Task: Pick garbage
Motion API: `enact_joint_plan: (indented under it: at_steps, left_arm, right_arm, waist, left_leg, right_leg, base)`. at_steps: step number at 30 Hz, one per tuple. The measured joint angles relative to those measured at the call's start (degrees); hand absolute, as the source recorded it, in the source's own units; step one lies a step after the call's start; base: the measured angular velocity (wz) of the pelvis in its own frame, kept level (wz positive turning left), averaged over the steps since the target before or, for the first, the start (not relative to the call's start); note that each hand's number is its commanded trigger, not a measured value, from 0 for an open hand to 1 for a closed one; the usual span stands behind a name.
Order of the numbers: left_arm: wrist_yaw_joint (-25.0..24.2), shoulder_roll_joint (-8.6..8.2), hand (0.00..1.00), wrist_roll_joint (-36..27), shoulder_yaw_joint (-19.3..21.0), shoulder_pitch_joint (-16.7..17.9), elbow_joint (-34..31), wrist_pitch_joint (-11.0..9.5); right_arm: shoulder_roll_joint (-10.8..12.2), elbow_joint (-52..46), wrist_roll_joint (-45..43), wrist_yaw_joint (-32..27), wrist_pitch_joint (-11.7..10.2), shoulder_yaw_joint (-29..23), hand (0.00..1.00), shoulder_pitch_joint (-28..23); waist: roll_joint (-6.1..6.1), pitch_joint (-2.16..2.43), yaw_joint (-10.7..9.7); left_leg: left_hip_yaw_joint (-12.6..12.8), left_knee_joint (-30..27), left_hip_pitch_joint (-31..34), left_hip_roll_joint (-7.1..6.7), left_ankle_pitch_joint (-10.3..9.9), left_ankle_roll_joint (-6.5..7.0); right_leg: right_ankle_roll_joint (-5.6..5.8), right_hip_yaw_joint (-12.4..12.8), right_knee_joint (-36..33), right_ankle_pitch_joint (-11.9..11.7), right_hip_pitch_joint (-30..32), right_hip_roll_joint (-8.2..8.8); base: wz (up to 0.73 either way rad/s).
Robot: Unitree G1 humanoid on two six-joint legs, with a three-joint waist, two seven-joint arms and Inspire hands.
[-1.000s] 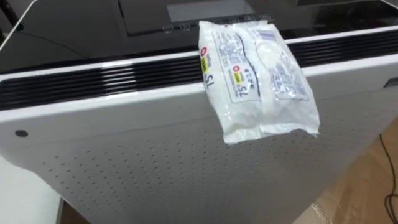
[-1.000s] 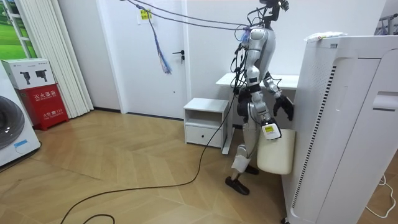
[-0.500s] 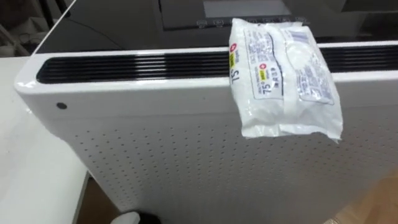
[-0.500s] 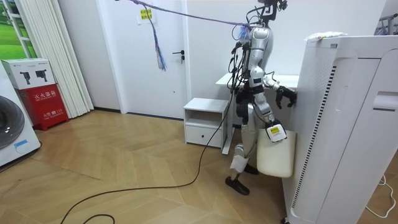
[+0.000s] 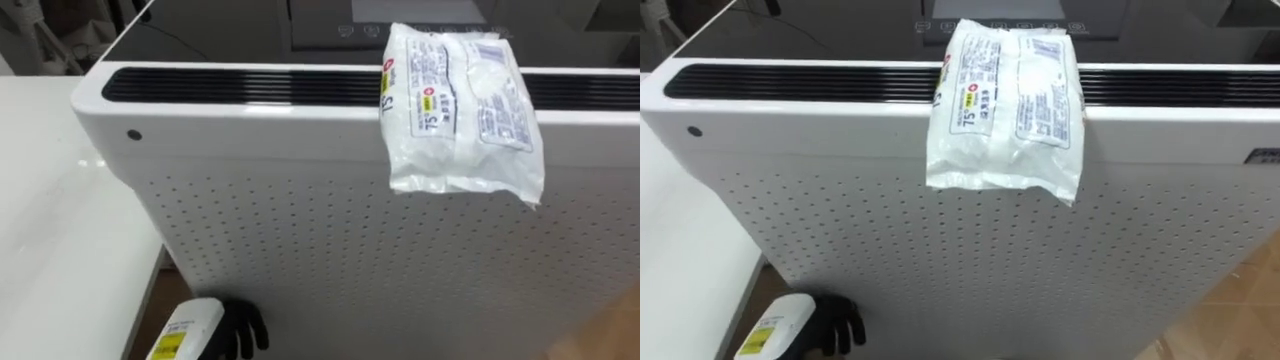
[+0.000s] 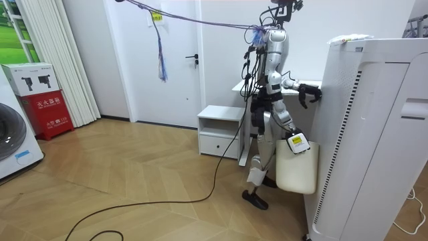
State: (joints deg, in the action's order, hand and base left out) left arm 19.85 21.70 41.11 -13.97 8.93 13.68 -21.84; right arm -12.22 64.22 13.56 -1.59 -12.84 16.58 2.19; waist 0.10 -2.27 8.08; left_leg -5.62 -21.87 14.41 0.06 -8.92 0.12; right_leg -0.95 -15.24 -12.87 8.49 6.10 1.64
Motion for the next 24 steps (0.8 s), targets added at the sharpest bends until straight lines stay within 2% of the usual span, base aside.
enact_joint_plan:
  at_steps: [3,6,9,11,12,13,15,17,21,24]
  left_arm:
    - [1.0,-0.03,0.00,0.0,0.6,0.1,-5.4,-0.1]
    - [3.8,-0.30,0.00,0.0,1.8,0.1,-11.0,-1.3]
    - [11.2,-1.85,0.00,-0.7,5.7,0.0,-21.3,-5.8]
    - [17.8,-5.22,0.00,-3.6,9.2,-2.9,-29.3,-10.2]
    - [18.9,-6.00,0.00,-4.4,9.8,-3.9,-30.1,-11.1]
    - [21.3,-7.43,0.00,-5.7,11.0,-5.6,-31.3,-12.0]
    - [23.6,-8.27,0.00,-6.7,11.7,-6.1,-33.1,-12.1]
    - [24.4,-9.38,0.00,-6.7,12.0,-6.1,-33.7,-12.0]
    - [24.4,-9.54,0.00,-6.7,12.0,-6.3,-34.1,-11.6]
    - [24.4,-9.77,0.00,-6.7,12.0,-6.4,-35.6,-11.0]
  right_arm:
    - [0.0,-0.3,-0.2,-0.5,-0.2,0.4,1.00,0.0]
    - [0.0,-0.3,-0.3,-0.9,-0.3,0.4,1.00,0.0]
    - [0.0,-1.3,-0.4,-0.9,-0.4,0.6,1.00,-0.2]
    - [0.1,-1.4,-1.4,-0.9,-0.7,1.3,1.00,-1.1]
    - [0.2,-1.4,-1.7,-0.7,-0.8,1.3,1.00,-1.7]
    - [0.3,-1.7,-1.9,-0.3,-0.9,1.3,1.00,-2.8]
    - [0.3,-1.7,-1.9,0.3,-0.9,1.3,1.00,-3.6]
    - [0.3,-1.7,-1.8,0.9,-0.9,1.1,1.00,-4.2]
    - [0.3,-1.7,-1.4,1.2,-0.8,0.9,1.00,-4.3]
    - [0.3,-1.6,-1.1,2.0,-0.8,0.8,1.00,-4.3]
  waist:
    - [0.00,0.00,0.3]
    - [-0.14,0.07,0.4]
    - [-0.55,0.34,0.2]
    - [-1.11,0.95,-0.4]
    - [-1.50,1.27,-0.4]
    - [-1.58,1.84,-0.6]
    - [-1.73,2.01,-1.4]
    - [-1.99,1.84,-1.7]
    - [-1.84,1.68,-1.7]
    - [-1.31,1.31,-1.9]
  left_leg:
    - [-0.9,-0.3,0.4,0.12,0.2,-0.34]
    - [-1.4,-0.9,1.0,0.06,0.5,-0.64]
    - [-1.7,-0.7,0.8,-0.05,1.2,-0.92]
    - [-1.6,0.1,-0.6,-0.03,1.4,-1.09]
    - [-1.5,0.5,-1.0,-0.01,1.5,-1.14]
    - [-1.2,1.0,-2.1,0.09,1.5,-1.16]
    - [-1.0,1.2,-3.2,0.14,1.4,-1.25]
    - [-0.9,1.2,-4.1,0.34,1.1,-1.62]
    - [-1.0,1.0,-4.1,0.56,0.9,-1.94]
    - [-1.0,0.6,-4.2,0.69,0.7,-1.80]
  right_leg:
    - [-0.04,-0.9,-0.1,0.1,0.0,-0.13]
    - [-0.39,-1.6,-1.2,0.4,0.5,-0.10]
    - [-0.64,-2.0,-1.8,0.5,0.5,-0.09]
    - [-0.85,-2.1,-2.0,0.6,-0.5,-0.02]
    - [-0.91,-2.1,-2.0,0.6,-0.7,0.04]
    - [-1.08,-2.1,-2.0,0.8,-1.6,0.14]
    - [-1.15,-2.1,-2.0,1.0,-2.7,0.14]
    - [-1.31,-1.9,-2.0,1.1,-3.4,-0.09]
    - [-1.48,-1.9,-2.0,1.2,-3.4,-0.33]
    - [-1.60,-1.7,-1.9,1.4,-3.6,-0.53]
  base:
    - [0.15]
    - [0.11]
    - [0.04]
    - [-0.02]
    - [-0.09]
    - [-0.08]
    - [-0.03]
    - [-0.04]
    - [0.00]
    - [0.00]
